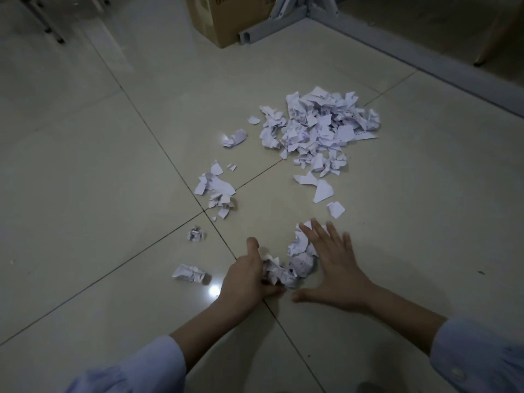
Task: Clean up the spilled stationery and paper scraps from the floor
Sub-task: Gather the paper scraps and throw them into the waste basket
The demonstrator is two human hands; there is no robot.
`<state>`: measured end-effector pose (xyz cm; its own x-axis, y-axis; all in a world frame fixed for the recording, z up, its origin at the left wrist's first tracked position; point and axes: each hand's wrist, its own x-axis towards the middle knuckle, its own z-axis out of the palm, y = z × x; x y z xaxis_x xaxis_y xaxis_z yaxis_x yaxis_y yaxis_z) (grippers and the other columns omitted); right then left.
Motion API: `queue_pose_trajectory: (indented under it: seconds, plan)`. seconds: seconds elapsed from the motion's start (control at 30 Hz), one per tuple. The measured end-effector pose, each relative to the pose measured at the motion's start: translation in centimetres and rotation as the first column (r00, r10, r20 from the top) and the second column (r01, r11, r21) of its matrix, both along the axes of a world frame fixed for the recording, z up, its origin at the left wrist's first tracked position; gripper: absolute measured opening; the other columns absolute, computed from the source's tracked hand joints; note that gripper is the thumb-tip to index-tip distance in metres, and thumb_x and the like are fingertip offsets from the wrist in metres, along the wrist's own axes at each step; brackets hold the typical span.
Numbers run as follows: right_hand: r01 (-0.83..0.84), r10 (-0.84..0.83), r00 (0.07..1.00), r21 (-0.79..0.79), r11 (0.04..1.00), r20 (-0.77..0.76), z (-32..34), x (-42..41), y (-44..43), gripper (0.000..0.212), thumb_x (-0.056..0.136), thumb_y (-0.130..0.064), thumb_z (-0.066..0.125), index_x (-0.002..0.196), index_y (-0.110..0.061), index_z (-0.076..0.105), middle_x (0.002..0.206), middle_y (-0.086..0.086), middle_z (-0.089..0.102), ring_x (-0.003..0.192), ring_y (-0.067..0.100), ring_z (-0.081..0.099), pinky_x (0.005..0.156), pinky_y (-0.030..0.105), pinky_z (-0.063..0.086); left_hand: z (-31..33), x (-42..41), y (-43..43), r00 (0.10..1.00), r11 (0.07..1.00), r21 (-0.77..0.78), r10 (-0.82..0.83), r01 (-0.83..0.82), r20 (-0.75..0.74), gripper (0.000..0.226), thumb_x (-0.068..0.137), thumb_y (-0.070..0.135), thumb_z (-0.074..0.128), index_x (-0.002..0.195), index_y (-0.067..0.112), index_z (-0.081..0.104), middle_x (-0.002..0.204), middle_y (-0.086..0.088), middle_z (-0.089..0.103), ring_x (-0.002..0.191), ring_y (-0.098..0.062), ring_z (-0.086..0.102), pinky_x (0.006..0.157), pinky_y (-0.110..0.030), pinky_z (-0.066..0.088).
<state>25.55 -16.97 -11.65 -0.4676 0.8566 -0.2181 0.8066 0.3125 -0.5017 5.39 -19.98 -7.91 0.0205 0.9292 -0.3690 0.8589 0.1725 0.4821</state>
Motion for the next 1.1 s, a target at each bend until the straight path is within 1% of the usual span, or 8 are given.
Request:
queue_pose_trajectory:
  seconds: [0.13, 0.27, 0.43, 0.57, 0.7, 0.83, 0.93, 1.1]
  plan:
    - [0.071, -0.071, 0.996, 0.001, 0.997, -0.052, -0.7, -1.4, 0.9, 0.117, 0.058, -0.086, 0.055, 0.144, -0.05, -0.016, 0.158, -0.014, -0.018, 0.145, 0.013, -0.024, 0.114, 0.041, -0.017, -0.2, -0.7, 0.6, 0.998, 0.999, 0.008, 0.039, -0.039, 0.058, 0.083, 0.067, 0.021, 0.08, 0.129, 0.013, 0.025, 0.092, -0.002, 0.056, 0.082, -0.023, 0.058, 0.061, -0.026, 0.038]
    - [0.151, -0.148, 0.984, 0.019, 0.988, -0.1, -1.2, -2.6, 1.8, 0.114, 0.056, -0.087, 0.05, 0.146, -0.047, -0.008, 0.161, -0.009, -0.01, 0.148, 0.017, -0.014, 0.114, 0.042, -0.013, 1.5, -3.5, 0.5, 0.974, 0.994, 0.03, 0.111, -0.107, -0.196, 0.1, 0.061, 0.033, 0.085, 0.136, 0.016, 0.021, 0.129, -0.008, 0.035, 0.1, -0.032, 0.058, 0.075, -0.035, 0.048]
    - [0.212, -0.205, 0.975, 0.085, 0.974, -0.081, -1.5, -4.0, 3.3, 0.124, 0.048, -0.094, 0.044, 0.149, -0.04, -0.002, 0.161, -0.001, -0.009, 0.148, 0.026, -0.007, 0.116, 0.055, -0.003, 2.3, -8.5, 0.2, 0.894, 0.951, -0.112, 0.225, -0.288, -0.387, 0.113, 0.055, 0.033, 0.088, 0.138, 0.018, 0.014, 0.126, -0.014, 0.028, 0.097, -0.038, 0.059, 0.076, -0.039, 0.05]
    - [0.241, -0.241, 0.97, 0.141, 0.96, -0.018, -1.2, -4.6, 4.5, 0.132, 0.044, -0.097, 0.045, 0.15, -0.038, -0.006, 0.159, 0.003, -0.02, 0.146, 0.031, -0.016, 0.111, 0.06, -0.008, 1.3, -11.2, 0.3, 0.907, 0.916, -0.157, 0.32, -0.37, -0.275, 0.113, 0.059, 0.033, 0.086, 0.143, 0.016, 0.011, 0.129, -0.019, 0.026, 0.098, -0.038, 0.057, 0.076, -0.033, 0.046]
    - [0.315, -0.321, 0.947, 0.171, 0.934, 0.007, -0.6, -4.7, 5.8, 0.137, 0.039, -0.099, 0.044, 0.151, -0.038, -0.007, 0.158, 0.008, -0.023, 0.145, 0.041, -0.013, 0.107, 0.068, -0.003, 0.4, -12.0, 1.5, 0.927, 0.931, -0.072, 0.344, -0.357, -0.147, 0.119, 0.053, 0.032, 0.09, 0.143, 0.015, 0.014, 0.128, -0.018, 0.027, 0.104, -0.034, 0.051, 0.077, -0.027, 0.041]
    - [0.419, -0.432, 0.9, 0.163, 0.893, 0.052, -0.3, -4.0, 7.3, 0.14, 0.037, -0.1, 0.045, 0.15, -0.039, -0.01, 0.158, 0.007, -0.024, 0.143, 0.047, -0.009, 0.104, 0.074, 0.001, 0.1, -11.6, 3.7, 0.935, 0.94, 0.0, 0.341, -0.342, -0.097, 0.127, 0.046, 0.031, 0.093, 0.144, 0.015, 0.014, 0.128, -0.018, 0.029, 0.086, -0.024, 0.047, 0.076, -0.026, 0.04]
    - [0.473, -0.48, 0.876, 0.115, 0.873, 0.042, -0.3, -3.4, 8.5, 0.143, 0.032, -0.099, 0.047, 0.146, -0.044, -0.018, 0.156, 0.008, -0.028, 0.142, 0.048, -0.011, 0.104, 0.073, 0.001, -0.2, -11.5, 5.8, 0.944, 0.945, 0.016, 0.327, -0.327, -0.053, 0.139, 0.041, 0.03, 0.095, 0.148, 0.018, 0.007, 0.13, -0.016, 0.027, 0.1, -0.028, 0.055, 0.082, -0.029, 0.043]
    - [0.447, -0.452, 0.891, 0.082, 0.891, 0.05, -0.4, -3.0, 10.8, 0.15, 0.027, -0.097, 0.051, 0.144, -0.044, -0.025, 0.155, 0.009, -0.03, 0.142, 0.049, -0.015, 0.104, 0.073, -0.001, -0.3, -10.7, 9.7, 0.971, 0.975, 0.044, 0.222, -0.219, -0.087, 0.151, 0.039, 0.032, 0.095, 0.15, 0.022, -0.007, 0.138, -0.016, 0.022, 0.111, -0.031, 0.052, 0.085, -0.033, 0.044]
